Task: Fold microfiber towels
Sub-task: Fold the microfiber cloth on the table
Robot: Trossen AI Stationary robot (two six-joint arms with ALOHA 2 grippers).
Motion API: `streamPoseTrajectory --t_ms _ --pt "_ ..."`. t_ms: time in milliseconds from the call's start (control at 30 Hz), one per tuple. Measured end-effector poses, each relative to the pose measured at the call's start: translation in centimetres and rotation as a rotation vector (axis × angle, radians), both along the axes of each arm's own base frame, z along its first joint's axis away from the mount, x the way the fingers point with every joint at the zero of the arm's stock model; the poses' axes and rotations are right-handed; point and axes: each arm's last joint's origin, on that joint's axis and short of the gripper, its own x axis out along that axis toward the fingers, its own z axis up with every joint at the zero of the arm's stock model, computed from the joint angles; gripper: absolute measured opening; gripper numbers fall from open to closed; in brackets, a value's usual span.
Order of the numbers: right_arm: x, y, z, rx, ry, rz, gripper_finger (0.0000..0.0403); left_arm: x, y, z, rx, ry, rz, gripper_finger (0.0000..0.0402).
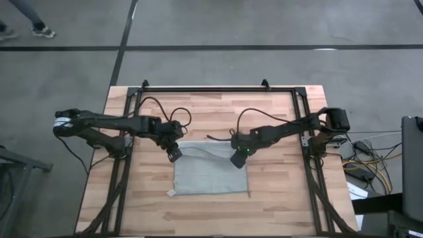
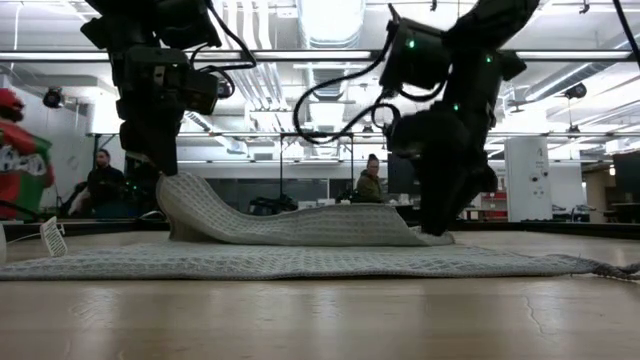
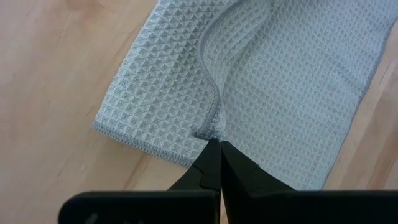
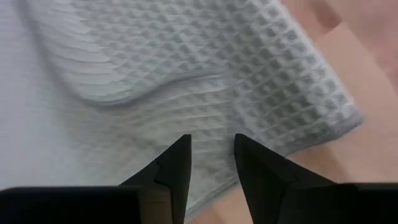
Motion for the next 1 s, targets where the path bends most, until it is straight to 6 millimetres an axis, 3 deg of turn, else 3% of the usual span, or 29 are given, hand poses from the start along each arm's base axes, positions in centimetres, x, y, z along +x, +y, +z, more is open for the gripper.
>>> streamPoseTrajectory --t_ms 567,1000 --pt "0.73 0.02 0.25 0.031 -0.081 0.016 0.0087 0.06 0.01 0.03 0.001 -0.007 0.0 0.0" --pt "0.34 0.08 0.09 0.049 -0.038 0.029 0.0012 0.05 0.0 0.02 0.001 -0.006 0.001 0.0"
